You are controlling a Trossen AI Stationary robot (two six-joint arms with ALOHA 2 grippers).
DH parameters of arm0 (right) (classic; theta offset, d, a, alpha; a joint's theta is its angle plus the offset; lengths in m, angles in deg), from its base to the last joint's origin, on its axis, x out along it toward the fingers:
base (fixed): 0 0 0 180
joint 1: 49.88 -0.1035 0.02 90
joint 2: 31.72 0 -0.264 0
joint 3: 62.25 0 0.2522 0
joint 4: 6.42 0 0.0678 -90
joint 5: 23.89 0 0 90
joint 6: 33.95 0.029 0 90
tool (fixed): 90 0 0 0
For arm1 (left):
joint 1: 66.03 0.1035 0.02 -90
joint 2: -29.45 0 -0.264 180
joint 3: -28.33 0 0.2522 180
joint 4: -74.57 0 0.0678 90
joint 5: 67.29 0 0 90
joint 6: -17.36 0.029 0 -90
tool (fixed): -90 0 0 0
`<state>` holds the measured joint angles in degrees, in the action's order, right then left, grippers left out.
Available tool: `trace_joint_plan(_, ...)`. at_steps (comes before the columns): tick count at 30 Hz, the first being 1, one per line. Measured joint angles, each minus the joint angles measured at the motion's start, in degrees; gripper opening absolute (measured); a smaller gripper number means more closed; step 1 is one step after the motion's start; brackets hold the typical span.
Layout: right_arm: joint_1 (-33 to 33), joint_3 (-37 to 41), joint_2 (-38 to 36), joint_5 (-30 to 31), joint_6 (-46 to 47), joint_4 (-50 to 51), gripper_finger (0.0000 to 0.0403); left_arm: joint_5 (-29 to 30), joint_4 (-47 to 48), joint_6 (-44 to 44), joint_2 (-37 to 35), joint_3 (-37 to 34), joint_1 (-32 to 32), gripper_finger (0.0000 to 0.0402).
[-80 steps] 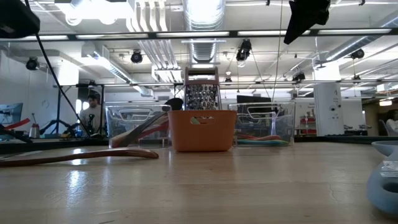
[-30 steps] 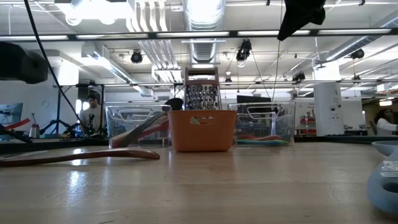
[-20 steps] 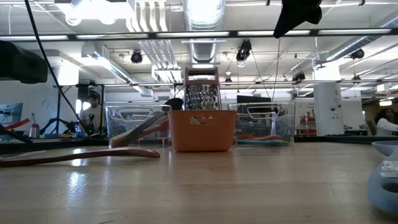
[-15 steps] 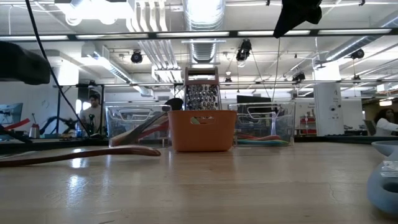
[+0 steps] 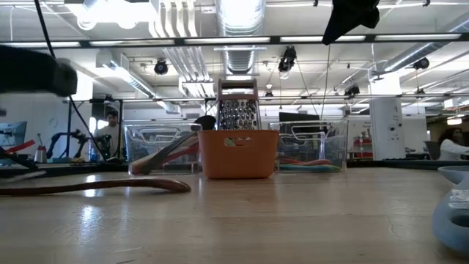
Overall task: Pick & Place Kitchen Items
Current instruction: Put the yellow table knife into the orange bin
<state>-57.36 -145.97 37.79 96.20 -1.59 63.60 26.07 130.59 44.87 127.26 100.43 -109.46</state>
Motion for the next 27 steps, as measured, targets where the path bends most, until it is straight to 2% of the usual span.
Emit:
trace_joint_plan(16, 0.00, 0.00, 0.00, -0.10, 0.24, 0.01, 0.0008, 9.85, 11.36, -8.14, -3.08, 8.20, 0.26, 0.0082)
trace_joint_plan(20, -0.02, 0.00, 0.00, -0.14, 0.24, 0.01, 0.0008, 15.16, 11.84, -11.19, -4.64, 8.55, 0.31, 0.0082)
trace_joint_plan(27, -0.02, 0.00, 0.00, -0.21, 0.29, -0.03, 0.0008, 27.74, 11.68, -19.84, -9.53, 8.55, 2.22, 0.0082)
